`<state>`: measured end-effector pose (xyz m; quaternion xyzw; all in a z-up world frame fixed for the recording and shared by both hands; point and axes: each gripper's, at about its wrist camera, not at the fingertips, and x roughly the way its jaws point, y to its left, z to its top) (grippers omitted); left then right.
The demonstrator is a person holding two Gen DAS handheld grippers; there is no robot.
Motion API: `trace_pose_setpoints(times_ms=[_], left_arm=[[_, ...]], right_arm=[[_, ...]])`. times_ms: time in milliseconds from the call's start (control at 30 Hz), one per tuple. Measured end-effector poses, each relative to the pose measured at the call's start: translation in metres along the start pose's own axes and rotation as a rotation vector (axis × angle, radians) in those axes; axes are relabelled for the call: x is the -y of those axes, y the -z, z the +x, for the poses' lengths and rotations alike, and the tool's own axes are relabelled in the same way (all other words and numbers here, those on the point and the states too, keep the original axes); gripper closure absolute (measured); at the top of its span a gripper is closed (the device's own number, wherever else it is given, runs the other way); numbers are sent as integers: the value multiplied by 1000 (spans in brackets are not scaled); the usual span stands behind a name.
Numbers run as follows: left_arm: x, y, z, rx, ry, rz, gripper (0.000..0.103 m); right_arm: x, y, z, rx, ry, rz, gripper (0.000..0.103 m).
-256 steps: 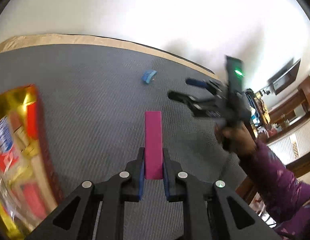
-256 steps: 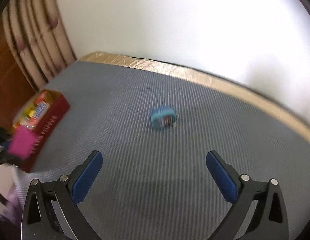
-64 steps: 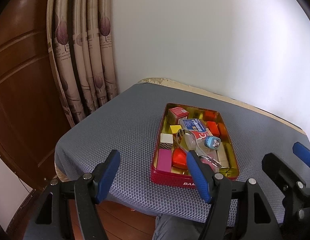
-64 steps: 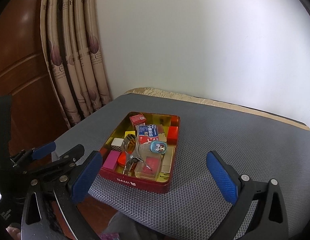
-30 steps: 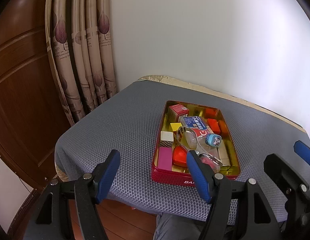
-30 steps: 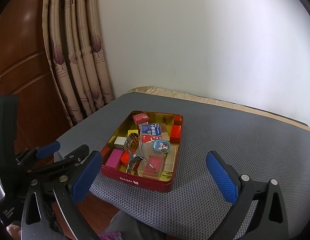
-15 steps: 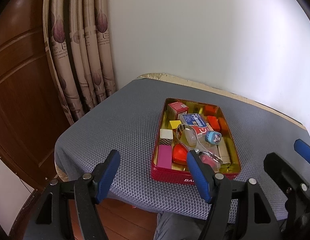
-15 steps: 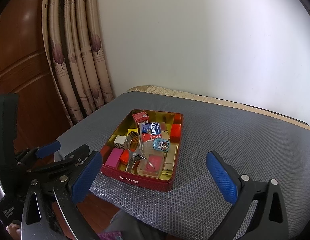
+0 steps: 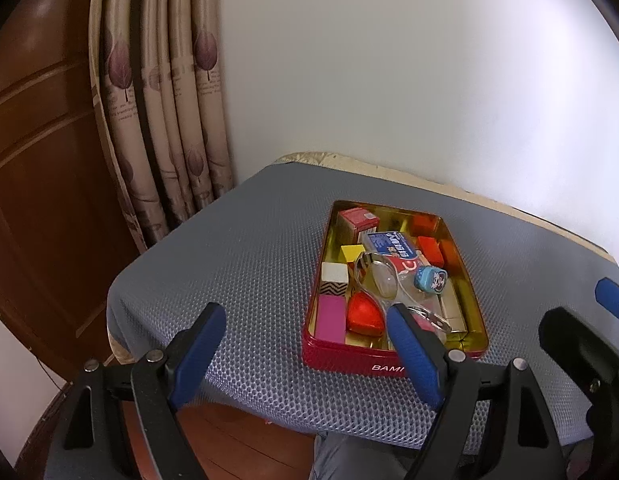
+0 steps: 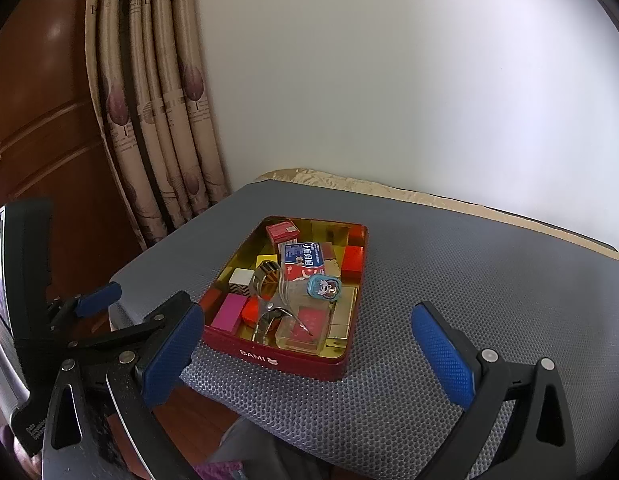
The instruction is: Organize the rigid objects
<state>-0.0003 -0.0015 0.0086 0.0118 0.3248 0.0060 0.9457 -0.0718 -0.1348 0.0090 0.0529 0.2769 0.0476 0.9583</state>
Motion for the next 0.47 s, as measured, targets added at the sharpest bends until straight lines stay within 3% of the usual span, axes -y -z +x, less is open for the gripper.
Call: trace_pose_setpoints(times_ms=[200, 467], left_arm=[[1, -1, 0, 9, 5, 7, 18], [2, 0, 5, -34, 24, 5, 18]], right_arm=[[-1, 0, -1, -1, 0, 1, 0], [-2, 0, 0, 5, 1, 4, 0]])
